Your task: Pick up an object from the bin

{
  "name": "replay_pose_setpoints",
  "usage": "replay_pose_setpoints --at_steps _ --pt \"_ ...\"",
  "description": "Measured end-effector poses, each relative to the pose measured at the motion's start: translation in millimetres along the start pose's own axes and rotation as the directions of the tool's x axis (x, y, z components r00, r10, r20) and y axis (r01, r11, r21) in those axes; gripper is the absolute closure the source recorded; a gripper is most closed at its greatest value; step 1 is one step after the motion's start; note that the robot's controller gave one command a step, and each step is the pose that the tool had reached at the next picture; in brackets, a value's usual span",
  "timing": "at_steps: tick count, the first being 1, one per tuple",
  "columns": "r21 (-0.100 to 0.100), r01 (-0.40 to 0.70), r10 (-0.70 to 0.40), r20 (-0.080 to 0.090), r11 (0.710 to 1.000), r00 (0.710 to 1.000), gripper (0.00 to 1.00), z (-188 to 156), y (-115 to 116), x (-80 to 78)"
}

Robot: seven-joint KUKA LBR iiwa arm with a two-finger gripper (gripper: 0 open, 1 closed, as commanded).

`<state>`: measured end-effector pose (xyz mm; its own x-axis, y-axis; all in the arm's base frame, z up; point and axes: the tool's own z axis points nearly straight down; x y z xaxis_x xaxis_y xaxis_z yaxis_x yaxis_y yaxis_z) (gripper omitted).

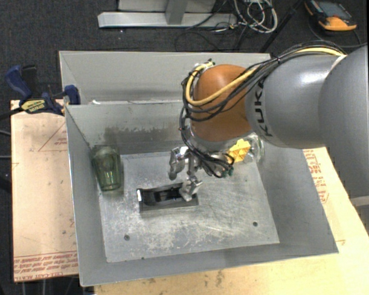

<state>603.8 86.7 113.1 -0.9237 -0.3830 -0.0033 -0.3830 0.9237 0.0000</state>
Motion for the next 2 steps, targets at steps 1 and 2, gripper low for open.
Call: replay_pose_setpoints --at_steps 1,2 --pt "0.000 0.000 0.000 0.000 1.000 1.000 1.00 0.1 -0.1 0.0" --pt "0.000 0.000 0.000 0.006 1.000 1.000 1.00 -1.6 0.0 2.4"
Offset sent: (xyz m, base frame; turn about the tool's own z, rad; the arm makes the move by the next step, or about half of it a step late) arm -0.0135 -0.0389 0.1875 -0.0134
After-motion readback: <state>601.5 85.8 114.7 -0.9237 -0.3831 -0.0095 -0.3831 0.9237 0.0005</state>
